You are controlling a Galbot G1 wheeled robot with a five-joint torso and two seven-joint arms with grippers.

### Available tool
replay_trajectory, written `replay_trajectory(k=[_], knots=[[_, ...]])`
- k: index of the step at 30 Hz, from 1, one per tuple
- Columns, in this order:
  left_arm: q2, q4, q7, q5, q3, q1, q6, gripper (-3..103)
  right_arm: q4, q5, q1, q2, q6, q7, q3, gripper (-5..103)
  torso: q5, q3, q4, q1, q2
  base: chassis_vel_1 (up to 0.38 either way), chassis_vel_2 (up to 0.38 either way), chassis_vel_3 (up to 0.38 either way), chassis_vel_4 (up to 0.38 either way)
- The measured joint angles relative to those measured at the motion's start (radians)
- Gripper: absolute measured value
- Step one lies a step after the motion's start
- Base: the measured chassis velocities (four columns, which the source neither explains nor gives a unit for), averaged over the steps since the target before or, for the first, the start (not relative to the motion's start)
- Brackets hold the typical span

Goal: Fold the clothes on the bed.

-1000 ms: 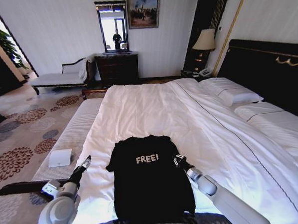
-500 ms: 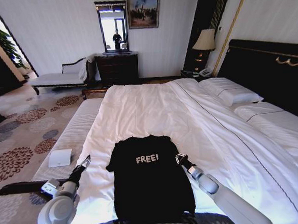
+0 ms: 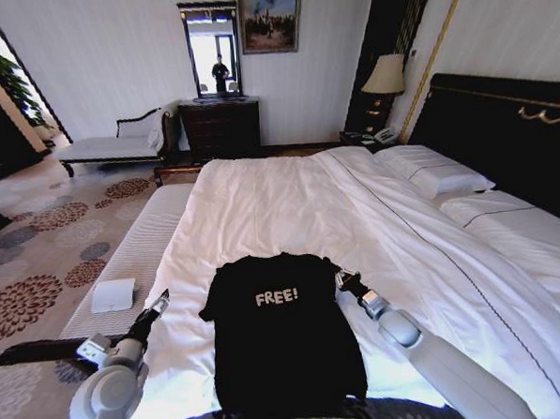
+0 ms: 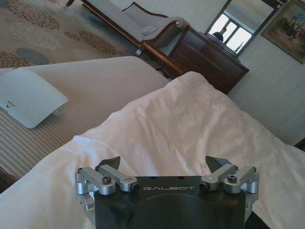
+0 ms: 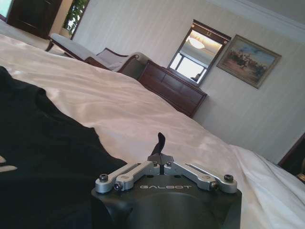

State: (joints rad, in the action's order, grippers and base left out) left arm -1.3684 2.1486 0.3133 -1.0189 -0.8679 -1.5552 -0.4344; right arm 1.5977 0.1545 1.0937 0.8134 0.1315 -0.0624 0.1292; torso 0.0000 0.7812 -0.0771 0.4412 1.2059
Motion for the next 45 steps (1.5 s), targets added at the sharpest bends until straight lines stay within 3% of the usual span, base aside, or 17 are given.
replay_trajectory(k=[11,20,36,40,42,44,45], knots=[[0.005,-0.008,0.0,0.0,0.005,0.001,0.0,100,-0.113,-0.013,-0.001,0.014,-0.003,-0.023,0.005,0,0.0002,0.0,0.0,0.0,0.0,0.0,0.0,0.0,0.0],[0.008,-0.022,0.0,-0.005,0.004,0.009,0.0,100,-0.139,-0.023,0.011,0.01,-0.073,-0.11,0.024,0,0.0,0.0,0.0,0.0,0.0,0.0,0.0,0.0,0.0],[0.005,-0.047,-0.001,-0.007,0.014,0.023,0.0,100,-0.154,0.003,0.024,0.025,-0.127,-0.219,-0.016,-3,0.0,0.0,0.0,0.0,0.0,0.0,0.0,0.0,0.0],[0.003,-0.05,-0.004,-0.008,0.013,0.021,0.001,100,-0.096,0.041,0.06,0.018,-0.13,-0.236,0.001,17,-0.0001,0.0,0.0001,0.0,0.0,0.0,0.0,0.0,0.0],[0.003,-0.052,-0.006,-0.008,0.012,0.02,0.002,100,-0.077,0.051,0.074,0.014,-0.13,-0.237,0.008,17,-0.0001,0.0,0.0001,0.0,0.0,0.0,0.0,0.0,0.0],[0.003,-0.054,-0.009,-0.009,0.01,0.017,0.005,100,-0.032,0.09,0.109,0.004,-0.138,-0.237,0.019,28,-0.0002,0.0,0.0,0.0,0.0,0.0,0.0,0.0,0.0],[0.003,-0.054,-0.009,-0.009,0.01,0.017,0.005,100,-0.032,0.09,0.109,0.004,-0.138,-0.237,0.019,28,-0.0002,0.0,0.0,0.0,0.0,0.0,0.0,0.0,0.0]])
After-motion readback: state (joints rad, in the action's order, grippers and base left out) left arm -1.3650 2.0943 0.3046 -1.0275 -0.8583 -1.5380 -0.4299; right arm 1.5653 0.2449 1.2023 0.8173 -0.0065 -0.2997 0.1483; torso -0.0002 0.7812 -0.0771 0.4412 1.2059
